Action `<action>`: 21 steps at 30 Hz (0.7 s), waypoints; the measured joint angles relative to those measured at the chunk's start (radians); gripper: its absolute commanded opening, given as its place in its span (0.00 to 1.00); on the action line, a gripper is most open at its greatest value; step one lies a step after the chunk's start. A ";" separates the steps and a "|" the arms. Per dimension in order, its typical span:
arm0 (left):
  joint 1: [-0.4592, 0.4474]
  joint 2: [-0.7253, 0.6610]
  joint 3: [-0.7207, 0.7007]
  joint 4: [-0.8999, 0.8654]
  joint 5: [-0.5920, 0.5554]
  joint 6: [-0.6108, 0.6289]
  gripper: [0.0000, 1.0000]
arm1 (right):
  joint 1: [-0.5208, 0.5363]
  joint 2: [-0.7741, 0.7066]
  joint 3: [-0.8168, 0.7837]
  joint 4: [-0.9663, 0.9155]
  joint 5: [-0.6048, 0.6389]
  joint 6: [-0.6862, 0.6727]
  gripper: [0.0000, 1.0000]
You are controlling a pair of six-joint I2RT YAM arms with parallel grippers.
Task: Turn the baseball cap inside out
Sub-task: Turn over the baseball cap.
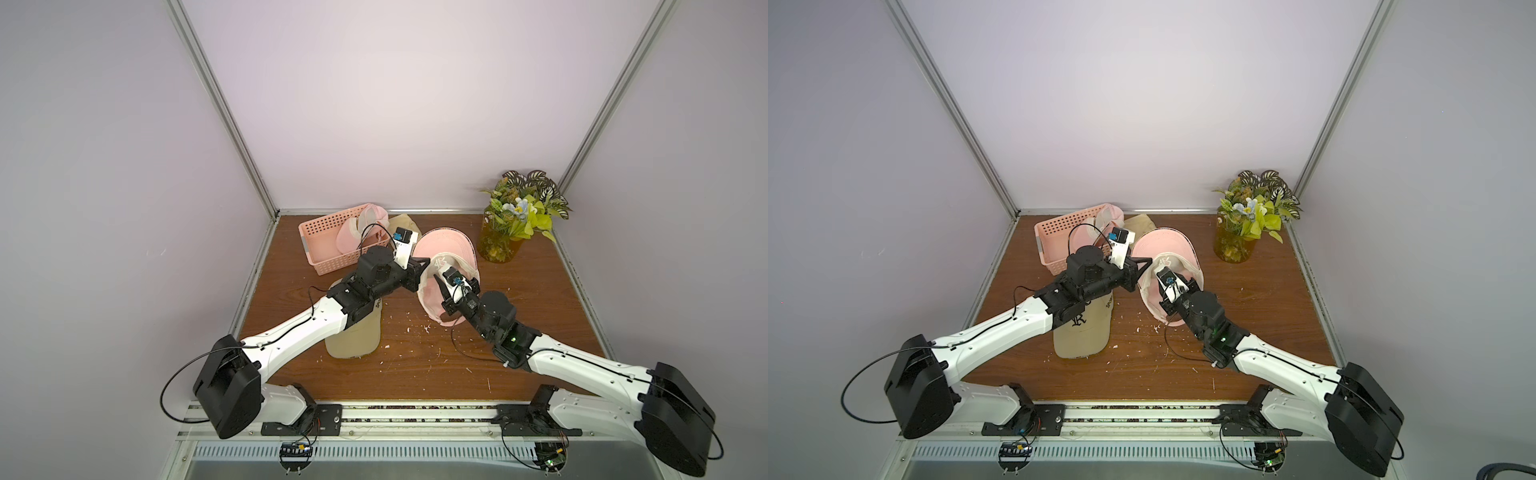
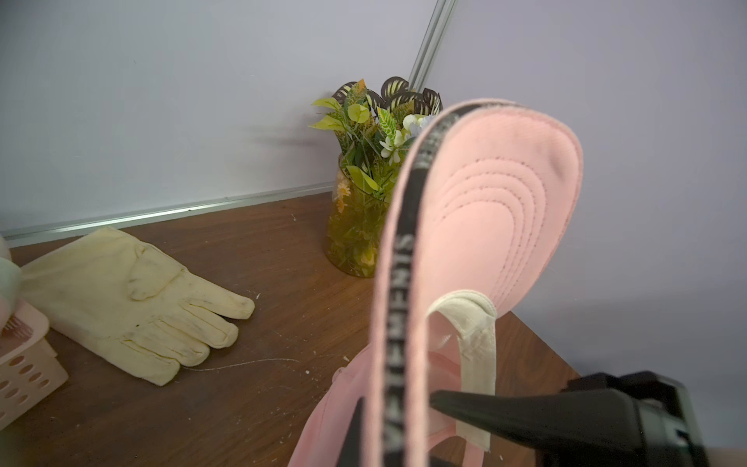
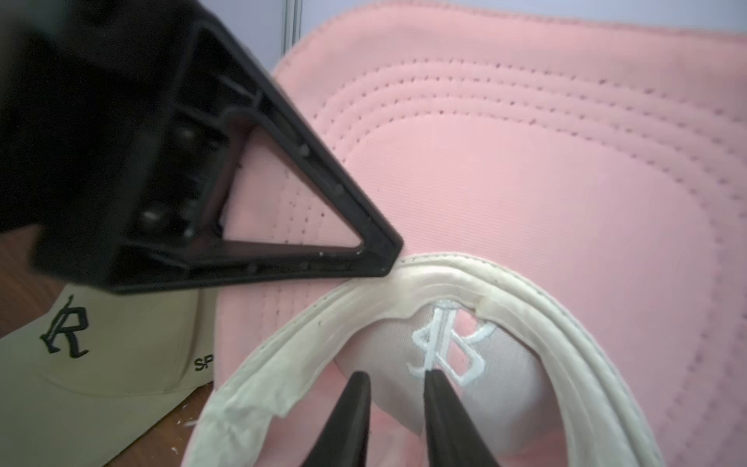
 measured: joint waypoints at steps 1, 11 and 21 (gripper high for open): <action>0.000 -0.002 0.000 0.000 0.018 -0.009 0.00 | -0.001 0.022 0.007 0.012 0.016 -0.005 0.26; 0.018 -0.032 -0.006 0.008 0.150 -0.096 0.00 | -0.064 0.192 0.061 0.098 0.101 0.010 0.40; 0.035 -0.043 -0.009 0.012 0.159 -0.138 0.02 | -0.116 0.213 0.053 0.089 0.069 0.064 0.59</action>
